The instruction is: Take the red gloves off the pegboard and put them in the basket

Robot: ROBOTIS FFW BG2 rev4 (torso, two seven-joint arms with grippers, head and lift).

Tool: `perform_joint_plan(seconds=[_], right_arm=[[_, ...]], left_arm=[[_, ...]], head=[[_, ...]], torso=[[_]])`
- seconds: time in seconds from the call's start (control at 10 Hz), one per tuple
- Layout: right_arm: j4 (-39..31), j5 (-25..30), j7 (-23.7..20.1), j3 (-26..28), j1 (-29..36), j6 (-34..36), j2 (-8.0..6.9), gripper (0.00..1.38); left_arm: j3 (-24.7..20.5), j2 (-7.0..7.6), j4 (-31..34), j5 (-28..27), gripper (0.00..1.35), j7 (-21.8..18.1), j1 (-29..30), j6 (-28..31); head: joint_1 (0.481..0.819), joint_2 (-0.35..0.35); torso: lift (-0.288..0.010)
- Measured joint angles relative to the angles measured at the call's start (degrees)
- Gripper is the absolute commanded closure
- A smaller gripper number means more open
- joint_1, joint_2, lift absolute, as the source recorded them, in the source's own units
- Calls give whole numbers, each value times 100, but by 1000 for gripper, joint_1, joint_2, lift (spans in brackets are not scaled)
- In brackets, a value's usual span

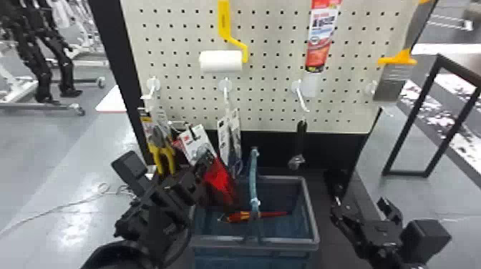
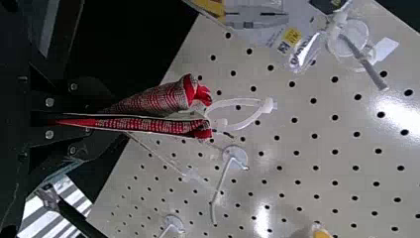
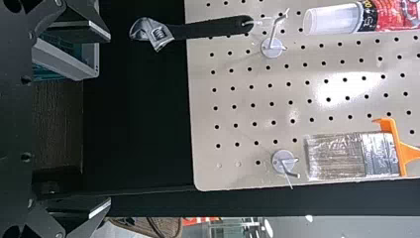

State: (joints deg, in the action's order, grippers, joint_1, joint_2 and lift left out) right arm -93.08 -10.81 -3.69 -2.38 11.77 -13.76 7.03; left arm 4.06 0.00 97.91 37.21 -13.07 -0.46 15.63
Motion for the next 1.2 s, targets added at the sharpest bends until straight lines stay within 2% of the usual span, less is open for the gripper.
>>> perform_joint_plan(seconds=[0.4, 0.5, 0.6, 0.7, 0.9, 1.0, 1.2], right_arm=[[0, 0, 0, -1, 1, -4, 0, 137], [0, 0, 0, -1, 1, -4, 0, 137], [0, 0, 0, -1, 1, -4, 0, 137], [0, -3, 0, -1, 1, -4, 0, 137], [0, -6, 0, -4, 4, -4, 0, 137], [0, -6, 0, -4, 9, -4, 0, 137], [0, -3, 0, -3, 7, -4, 0, 137]], left_arm=[[255, 0, -342, -232, 1220, -1, 74, -178], [318, 0, -454, -301, 921, -2, 78, -213], [338, 0, -525, -384, 298, -2, 67, -130], [322, 0, -543, -518, -2, -8, 36, 15], [282, 0, -547, -691, 239, -31, 4, -21], [269, 0, -546, -716, 305, -51, -9, -65], [262, 0, -546, -747, 325, -81, -32, -113]], head=[[549, 0], [549, 0], [549, 0], [549, 0], [549, 0], [549, 0], [549, 0]], torso=[[-100], [-100], [-100], [-100], [-100], [-100], [-100]])
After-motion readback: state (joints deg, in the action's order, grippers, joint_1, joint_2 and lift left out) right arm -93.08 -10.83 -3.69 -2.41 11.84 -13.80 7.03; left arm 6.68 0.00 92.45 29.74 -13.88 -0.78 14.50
